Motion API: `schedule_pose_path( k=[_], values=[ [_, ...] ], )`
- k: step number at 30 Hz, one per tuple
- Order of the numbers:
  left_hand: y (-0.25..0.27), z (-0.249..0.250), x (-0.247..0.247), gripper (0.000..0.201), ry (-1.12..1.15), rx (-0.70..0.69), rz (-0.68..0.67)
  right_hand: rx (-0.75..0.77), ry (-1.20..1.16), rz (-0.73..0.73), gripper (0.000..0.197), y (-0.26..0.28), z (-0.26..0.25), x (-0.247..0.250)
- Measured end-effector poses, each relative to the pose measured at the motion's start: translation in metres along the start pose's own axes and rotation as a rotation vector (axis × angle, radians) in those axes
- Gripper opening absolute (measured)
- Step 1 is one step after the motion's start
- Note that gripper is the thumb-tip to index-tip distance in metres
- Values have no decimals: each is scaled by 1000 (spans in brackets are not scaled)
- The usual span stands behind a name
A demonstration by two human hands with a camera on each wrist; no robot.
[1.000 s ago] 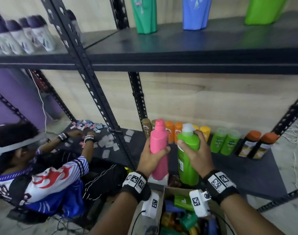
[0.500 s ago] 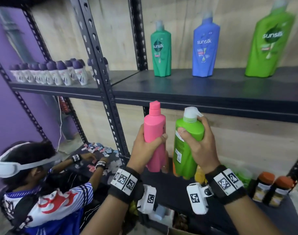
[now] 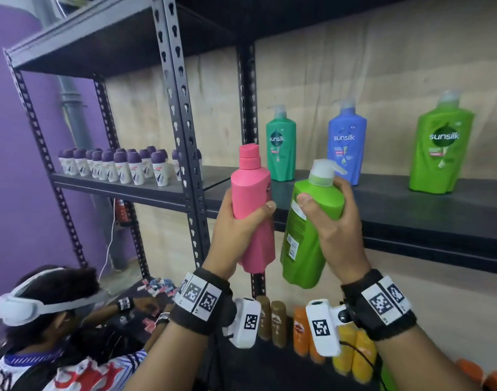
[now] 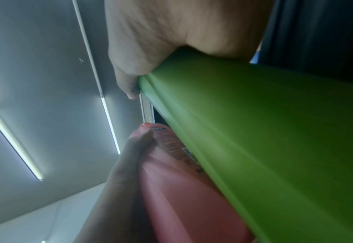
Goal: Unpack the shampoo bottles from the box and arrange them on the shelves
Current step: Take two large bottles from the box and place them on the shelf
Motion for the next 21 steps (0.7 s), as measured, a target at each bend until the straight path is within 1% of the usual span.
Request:
schedule_pose_path(
  k=[2, 4, 6, 8, 9, 12, 14, 18, 21],
  values=[
    [-13, 14, 1, 62, 2, -36, 11, 19, -30, -7, 58, -14, -13, 0],
    [-25, 27, 3, 66, 6, -62, 22, 26, -25, -18, 69, -29, -27, -2],
    [-39, 39, 5, 68, 19, -84, 25, 42, -20, -18, 73, -42, -37, -2],
    [-51, 47, 6, 67, 35, -97, 26, 73, -6, -25, 70, -56, -46, -3],
    [-57, 50, 6, 67, 40, -103, 25, 88, 11, -25, 66, -61, -50, -4],
    [-74, 54, 7, 65, 32, -127, 30, 111, 74, -8, 43, -77, -60, -5],
    [-86, 51, 7, 63, 26, -118, 39, 103, 104, 0, 37, -85, -63, -5],
    [-102, 38, 8, 63, 7, -85, 46, 69, 147, 14, 52, -97, -56, -6],
    [-108, 24, 10, 64, -16, -55, 54, 15, 187, 16, 57, -101, -43, -8]
  ],
)
Point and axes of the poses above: each hand's wrist, its own y-axis away from the middle knuckle, its own x-axis out of the back of the hand, z = x × y, the point moved 4 cm from there along -y, towards the middle knuckle, and after that the axes turned 14 degrees about -z, right-handed, at the moved point
